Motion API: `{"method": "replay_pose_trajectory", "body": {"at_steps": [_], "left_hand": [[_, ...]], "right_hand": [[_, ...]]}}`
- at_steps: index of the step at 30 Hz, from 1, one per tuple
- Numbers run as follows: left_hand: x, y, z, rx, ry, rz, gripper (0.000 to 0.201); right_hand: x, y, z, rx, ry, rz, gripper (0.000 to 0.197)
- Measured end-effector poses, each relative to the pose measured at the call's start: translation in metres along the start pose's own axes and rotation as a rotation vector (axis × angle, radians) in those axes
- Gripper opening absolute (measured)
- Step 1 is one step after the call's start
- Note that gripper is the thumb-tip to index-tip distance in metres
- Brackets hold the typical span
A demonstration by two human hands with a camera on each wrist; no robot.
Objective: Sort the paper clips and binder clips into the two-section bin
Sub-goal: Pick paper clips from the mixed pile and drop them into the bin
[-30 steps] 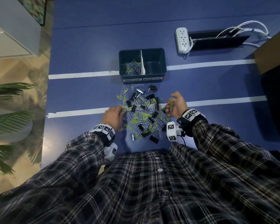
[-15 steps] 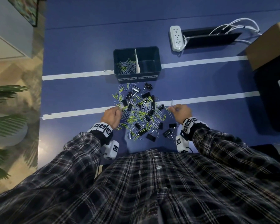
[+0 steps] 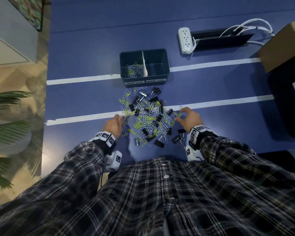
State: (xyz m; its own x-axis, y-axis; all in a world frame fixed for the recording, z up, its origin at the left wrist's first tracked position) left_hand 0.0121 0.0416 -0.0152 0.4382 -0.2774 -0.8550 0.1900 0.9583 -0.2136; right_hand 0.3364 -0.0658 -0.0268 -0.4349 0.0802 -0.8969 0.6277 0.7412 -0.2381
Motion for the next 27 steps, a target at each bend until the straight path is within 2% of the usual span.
{"method": "replay_pose_trajectory", "body": {"at_steps": [3, 6, 10, 17, 22, 25, 27], "left_hand": [[-0.004, -0.006, -0.004, -0.006, 0.084, 0.066, 0.035], [-0.014, -0.011, -0.008, -0.072, 0.204, 0.092, 0.041], [-0.019, -0.017, -0.014, -0.069, 0.277, 0.062, 0.047], [-0.021, -0.027, -0.015, -0.05, 0.444, -0.026, 0.053], [-0.021, -0.03, -0.019, -0.108, 0.493, -0.101, 0.051], [-0.017, -0.029, -0.024, -0.058, 0.514, -0.198, 0.05], [-0.016, -0.029, -0.023, -0.011, 0.539, -0.226, 0.034]], "right_hand": [[0.0, -0.003, -0.006, -0.086, -0.104, -0.003, 0.04], [-0.003, -0.004, -0.013, -0.118, -0.146, 0.033, 0.021], [-0.002, -0.006, -0.021, -0.148, -0.196, 0.068, 0.021], [0.0, 0.0, -0.022, -0.043, -0.093, -0.015, 0.021], [-0.002, 0.007, -0.024, 0.14, 0.163, -0.006, 0.036], [-0.003, 0.008, -0.025, 0.395, 0.61, -0.122, 0.029], [-0.002, 0.008, -0.028, 0.534, 0.905, -0.232, 0.022]]}}
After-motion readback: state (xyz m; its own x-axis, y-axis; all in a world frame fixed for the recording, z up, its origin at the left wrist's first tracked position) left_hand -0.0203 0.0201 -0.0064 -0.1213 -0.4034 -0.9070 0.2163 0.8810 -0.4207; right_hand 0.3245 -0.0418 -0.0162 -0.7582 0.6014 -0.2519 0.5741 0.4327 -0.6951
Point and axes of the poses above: each hand's wrist, its own y-axis towards the middle knuckle, its own x-axis out of the palm, z = x × y, the point moved 3 cm from there along y, towards the middle knuckle, and after that the axes turned 13 degrees about z, right-handed, at the moved point
